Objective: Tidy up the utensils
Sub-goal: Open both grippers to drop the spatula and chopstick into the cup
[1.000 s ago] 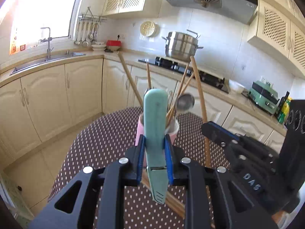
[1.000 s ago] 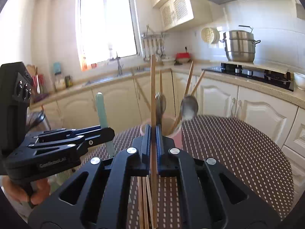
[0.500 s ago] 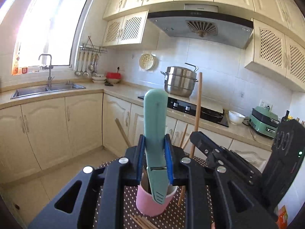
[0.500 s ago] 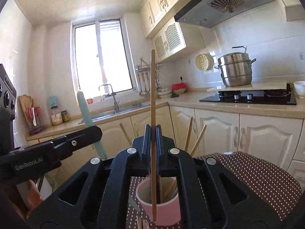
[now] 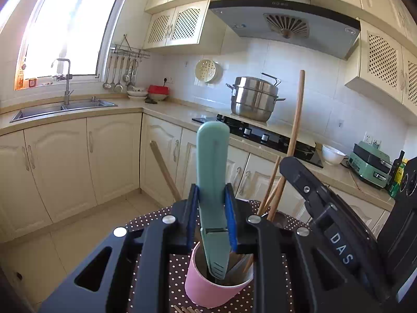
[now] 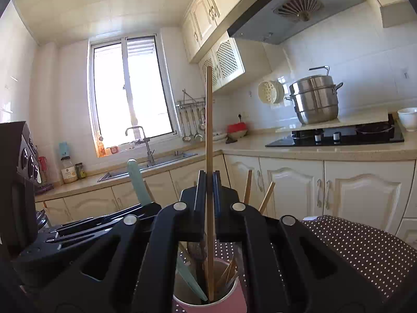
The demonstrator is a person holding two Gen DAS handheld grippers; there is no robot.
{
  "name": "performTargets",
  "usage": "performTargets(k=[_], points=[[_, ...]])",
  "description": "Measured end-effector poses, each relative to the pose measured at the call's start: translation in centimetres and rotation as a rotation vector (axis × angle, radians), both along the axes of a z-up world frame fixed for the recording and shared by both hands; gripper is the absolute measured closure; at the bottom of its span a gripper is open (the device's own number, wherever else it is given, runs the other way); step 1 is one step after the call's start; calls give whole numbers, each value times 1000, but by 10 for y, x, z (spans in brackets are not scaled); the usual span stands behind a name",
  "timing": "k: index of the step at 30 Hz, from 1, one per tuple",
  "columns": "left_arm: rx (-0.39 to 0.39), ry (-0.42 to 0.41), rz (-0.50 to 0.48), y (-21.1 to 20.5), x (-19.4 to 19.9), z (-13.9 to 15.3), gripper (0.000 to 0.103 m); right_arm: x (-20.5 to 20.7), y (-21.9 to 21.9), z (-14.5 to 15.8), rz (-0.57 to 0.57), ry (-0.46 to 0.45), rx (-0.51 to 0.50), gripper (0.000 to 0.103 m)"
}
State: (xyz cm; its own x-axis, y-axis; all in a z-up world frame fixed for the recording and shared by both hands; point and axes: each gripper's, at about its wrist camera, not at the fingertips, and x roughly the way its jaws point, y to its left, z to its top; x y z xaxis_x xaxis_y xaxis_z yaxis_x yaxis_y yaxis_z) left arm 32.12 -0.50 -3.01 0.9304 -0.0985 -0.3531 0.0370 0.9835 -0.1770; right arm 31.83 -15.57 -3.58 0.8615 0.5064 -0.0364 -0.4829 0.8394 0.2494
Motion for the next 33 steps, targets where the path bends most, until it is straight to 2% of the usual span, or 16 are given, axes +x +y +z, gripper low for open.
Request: performTargets(k=[8, 11, 13, 15, 18, 33], points=[[20, 42, -3, -4, 3, -20, 83, -4, -2, -14, 2, 27, -24, 97], [1, 63, -13, -3, 1, -27, 82, -6, -5, -17, -1, 40, -24, 97], [7, 63, -9, -3, -1, -27, 78, -8, -7, -19, -4, 46, -27, 97], [4, 52, -8, -3, -4, -25, 63, -10, -8, -22, -9, 52, -32, 97], [5, 29, 11, -1, -12, -20, 57, -13, -10, -24, -16, 59, -39, 97], [24, 20, 82, 10, -29, -19, 41, -23, -2, -36, -18, 109, -101, 97]])
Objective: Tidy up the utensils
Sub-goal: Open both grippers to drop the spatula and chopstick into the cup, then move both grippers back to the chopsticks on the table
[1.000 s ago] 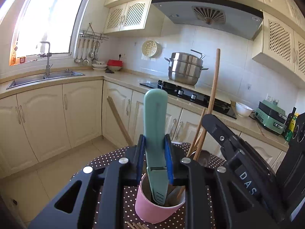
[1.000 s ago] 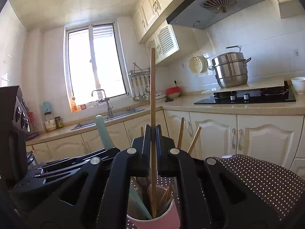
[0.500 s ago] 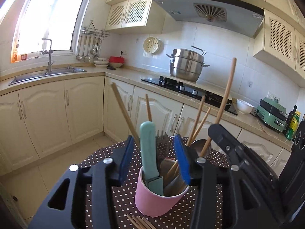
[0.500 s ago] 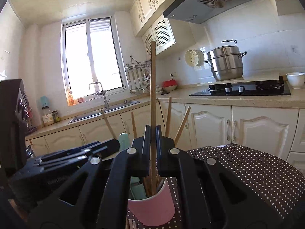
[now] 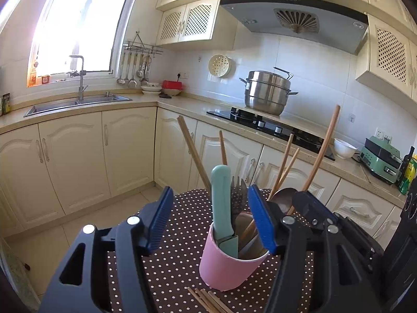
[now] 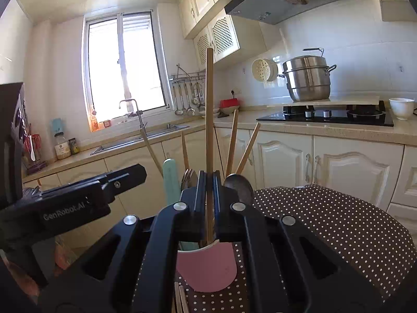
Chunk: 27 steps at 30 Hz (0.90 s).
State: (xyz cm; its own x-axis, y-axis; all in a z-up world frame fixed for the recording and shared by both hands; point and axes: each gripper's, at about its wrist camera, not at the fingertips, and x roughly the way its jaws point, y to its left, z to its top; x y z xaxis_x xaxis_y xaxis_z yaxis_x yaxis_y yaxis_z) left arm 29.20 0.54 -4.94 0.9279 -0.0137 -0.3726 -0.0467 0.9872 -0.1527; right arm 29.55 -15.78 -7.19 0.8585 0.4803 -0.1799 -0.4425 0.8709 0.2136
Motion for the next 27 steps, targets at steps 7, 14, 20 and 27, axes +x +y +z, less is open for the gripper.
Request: performTargets(k=[7, 14, 20, 27], points=[[22, -2, 16, 3, -10, 2, 34, -4, 4, -6, 2, 32, -13, 97], [27, -8, 20, 2, -21, 4, 32, -13, 5, -8, -10, 51, -26, 96], [36, -10, 31, 5, -34, 7, 30, -26, 3, -3, -19, 42, -29, 96], [66, -41, 46, -1, -61, 16, 29, -45, -4, 9, -22, 30, -32, 96]])
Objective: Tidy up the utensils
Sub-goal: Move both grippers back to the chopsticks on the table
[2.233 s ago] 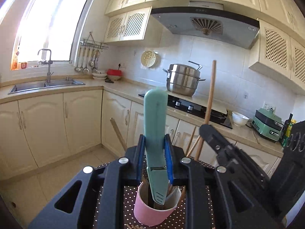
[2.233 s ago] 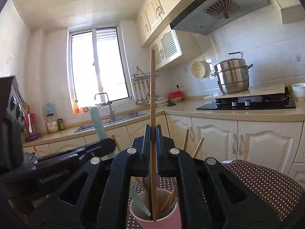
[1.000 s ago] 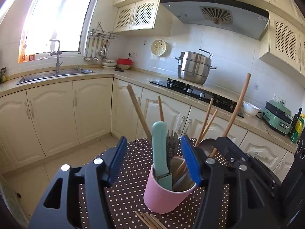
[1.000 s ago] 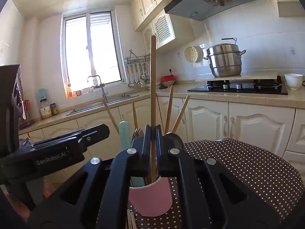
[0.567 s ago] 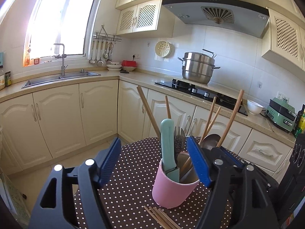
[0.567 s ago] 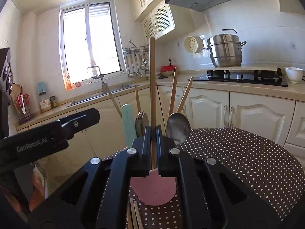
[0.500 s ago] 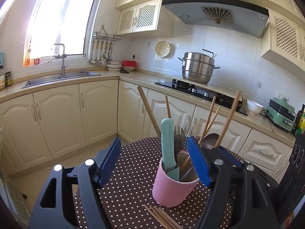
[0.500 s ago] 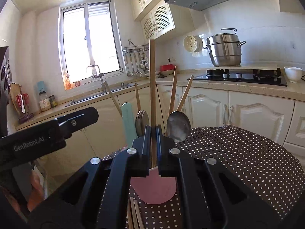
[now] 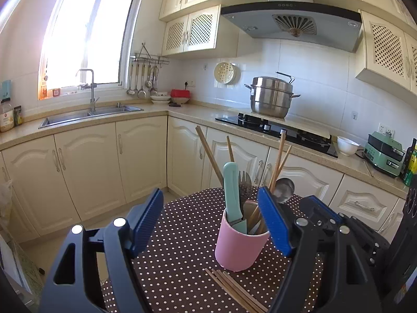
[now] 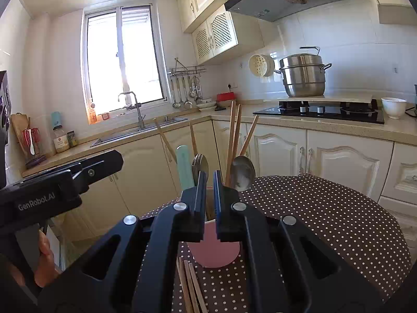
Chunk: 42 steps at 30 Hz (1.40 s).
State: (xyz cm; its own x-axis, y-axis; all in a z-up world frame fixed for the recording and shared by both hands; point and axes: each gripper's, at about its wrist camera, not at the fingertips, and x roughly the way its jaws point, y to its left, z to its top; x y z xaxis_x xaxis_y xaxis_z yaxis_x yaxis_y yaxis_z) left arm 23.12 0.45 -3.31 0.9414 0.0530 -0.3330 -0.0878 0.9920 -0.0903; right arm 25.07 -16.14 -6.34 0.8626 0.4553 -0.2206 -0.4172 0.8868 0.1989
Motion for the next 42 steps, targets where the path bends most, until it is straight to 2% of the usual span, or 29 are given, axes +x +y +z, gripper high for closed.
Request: performTargets(k=[6, 12, 17, 22, 25, 35, 37, 42], points=[[11, 0, 2, -1, -24, -3, 28, -21, -5, 8, 1, 5, -16, 96], [-22, 69, -33, -3, -39, -14, 28, -31, -9, -1, 4, 96, -69, 96], [-72, 240, -67, -4, -32, -38, 28, -33, -13, -21, 9, 198, -119, 96], [-127, 477, -96, -11, -13, -80, 28, -39, -20, -39, 13, 254, -145, 96], [-146, 579, -119, -21, -4, -102, 28, -40, -25, -49, 16, 287, -151, 96], [-77, 735, -163, -64, 24, -144, 28, -38, -46, -70, 15, 362, -136, 96], [-58, 758, -165, -67, 28, -153, 28, -37, -46, -74, 22, 374, -139, 96], [-64, 781, -171, -55, 29, -155, 28, -32, -45, -82, 47, 415, -152, 96]])
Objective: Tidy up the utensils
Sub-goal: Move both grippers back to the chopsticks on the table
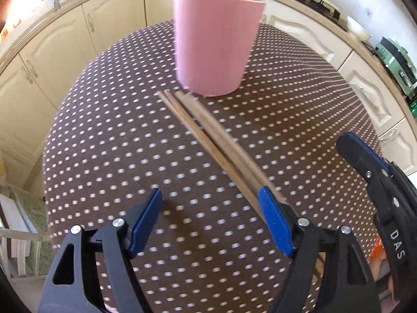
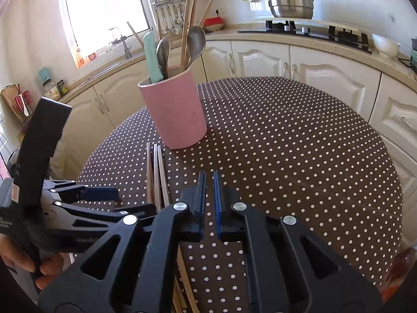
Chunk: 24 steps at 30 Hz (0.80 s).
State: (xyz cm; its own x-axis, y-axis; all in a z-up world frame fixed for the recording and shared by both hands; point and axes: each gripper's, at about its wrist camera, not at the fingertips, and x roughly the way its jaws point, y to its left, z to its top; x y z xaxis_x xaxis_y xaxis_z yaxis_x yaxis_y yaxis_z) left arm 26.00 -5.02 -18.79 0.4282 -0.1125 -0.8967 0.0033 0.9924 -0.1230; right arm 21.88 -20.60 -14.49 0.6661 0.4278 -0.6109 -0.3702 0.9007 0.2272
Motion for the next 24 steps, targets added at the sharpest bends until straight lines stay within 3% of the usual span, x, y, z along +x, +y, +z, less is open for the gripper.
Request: performTargets(k=[7, 11, 20, 22, 24], points=[[-9, 15, 19, 26, -4, 0, 32, 7, 14, -9, 53, 53, -31, 96], [-33, 33, 47, 33, 3, 2, 48, 11, 25, -11, 87, 82, -69, 96], [-8, 43, 33, 25, 24, 7, 52, 22, 33, -8, 122, 135, -115, 96], [23, 33, 28, 9, 22, 6, 61, 25, 37, -9, 135, 150, -135, 95], [51, 24, 27, 4, 26, 5, 86, 29, 40, -12, 154, 179, -141, 95]])
